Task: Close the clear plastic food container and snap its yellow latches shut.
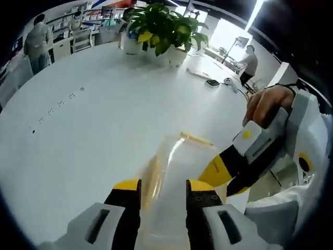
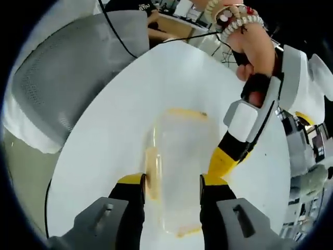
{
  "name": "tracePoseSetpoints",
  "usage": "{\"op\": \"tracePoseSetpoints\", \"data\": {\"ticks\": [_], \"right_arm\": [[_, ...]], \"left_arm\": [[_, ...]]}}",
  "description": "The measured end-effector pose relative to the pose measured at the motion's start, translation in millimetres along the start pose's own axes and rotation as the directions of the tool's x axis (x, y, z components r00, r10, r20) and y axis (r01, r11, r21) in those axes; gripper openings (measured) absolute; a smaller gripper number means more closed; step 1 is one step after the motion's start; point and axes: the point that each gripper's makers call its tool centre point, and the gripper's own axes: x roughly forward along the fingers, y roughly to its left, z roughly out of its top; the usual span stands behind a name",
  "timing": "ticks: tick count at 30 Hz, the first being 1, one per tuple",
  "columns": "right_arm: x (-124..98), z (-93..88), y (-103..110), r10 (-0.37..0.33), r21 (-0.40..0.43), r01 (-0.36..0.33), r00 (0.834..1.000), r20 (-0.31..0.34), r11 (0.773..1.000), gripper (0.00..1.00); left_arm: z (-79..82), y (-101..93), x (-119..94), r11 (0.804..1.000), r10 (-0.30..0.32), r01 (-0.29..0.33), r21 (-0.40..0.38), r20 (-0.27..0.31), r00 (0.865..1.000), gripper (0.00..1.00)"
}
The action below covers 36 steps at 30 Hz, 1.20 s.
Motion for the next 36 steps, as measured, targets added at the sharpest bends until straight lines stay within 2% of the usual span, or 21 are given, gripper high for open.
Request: {"op": "tracePoseSetpoints", "data": {"ticks": [6, 11, 17, 28, 36], "right_arm": [[1.0, -0.5, -0.3, -0.009, -0.011, 0.009, 1.000, 0.014, 1.000, 0.37], [3.2, -0.2, -0.7, -0.026, 0.003, 0.026, 1.000, 0.014, 1.000, 0.36], [5.9, 0.2, 0.0, -0.020, 0.003, 0.020, 1.000, -0.021, 1.000, 0.35], [6.6, -0.6, 1.6, -0.014, 0.011, 0.014, 0.999, -0.043, 1.000, 0.34], [5.9, -2.8, 0.3, -0.007, 0.009, 0.007, 0.999, -0.054, 1.000, 0.34]], "left_arm": [[2.4, -1.4, 1.6, 1.000, 0.000, 0.000, -0.004, 0.006, 1.000, 0.26], [2.2, -1.3, 1.7, 1.000, 0.006, -0.006, -0.011, -0.016, 1.000, 0.24], [0.7, -0.6, 3.4, 0.999, 0.017, -0.018, -0.034, -0.029, 0.999, 0.22], [-2.0, -2.1, 5.9, 0.998, 0.028, -0.032, -0.060, -0.073, 0.997, 0.21], [-0.6, -3.1, 7.0, 0.996, 0.042, -0.048, -0.074, -0.081, 0.996, 0.20]]}}
